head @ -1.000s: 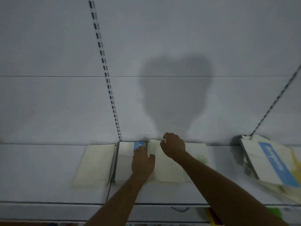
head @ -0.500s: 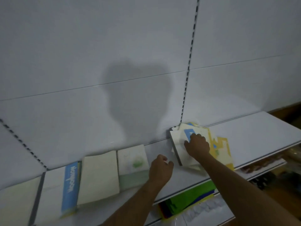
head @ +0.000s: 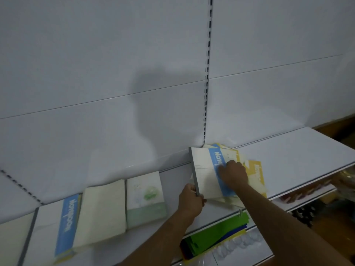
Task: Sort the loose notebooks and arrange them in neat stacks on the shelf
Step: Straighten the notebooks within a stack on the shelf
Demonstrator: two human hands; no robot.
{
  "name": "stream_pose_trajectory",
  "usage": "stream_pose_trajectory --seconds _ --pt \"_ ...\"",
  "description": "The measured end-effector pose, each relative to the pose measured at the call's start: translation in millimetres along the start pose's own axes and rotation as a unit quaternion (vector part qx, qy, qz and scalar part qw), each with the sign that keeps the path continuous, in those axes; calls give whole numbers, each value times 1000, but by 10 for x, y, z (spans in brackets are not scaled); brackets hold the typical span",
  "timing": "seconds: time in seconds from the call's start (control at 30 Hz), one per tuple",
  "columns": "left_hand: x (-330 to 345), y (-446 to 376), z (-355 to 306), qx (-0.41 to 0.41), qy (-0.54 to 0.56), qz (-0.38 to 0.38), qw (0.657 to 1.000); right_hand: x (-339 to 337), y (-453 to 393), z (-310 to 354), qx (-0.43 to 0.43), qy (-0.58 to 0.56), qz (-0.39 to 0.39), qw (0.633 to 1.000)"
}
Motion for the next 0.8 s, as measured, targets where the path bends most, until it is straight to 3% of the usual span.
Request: stream_pose_trajectory --seconds 0.3,0.57,0.8 --pt "-1050 400 61 16 46 -51 997 434 287 954 -112 -114 -4 987" --pt "-2700 1224 619 17 52 -226 973 1446 1156 2485 -237 -148 92 956" --pt "-3740 1897 1356 -42 -31 -346 937 2428 1996 3461 -313 -66 151 935"
Point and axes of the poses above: each hand's wrist, its own y-axis away from the middle knuckle, its own x-axis out of the palm, z = x × y, the point moved 6 cm from there along -y, towards the middle knuckle, and after that the axes turned 10 degrees about z, right-handed, at the moved point
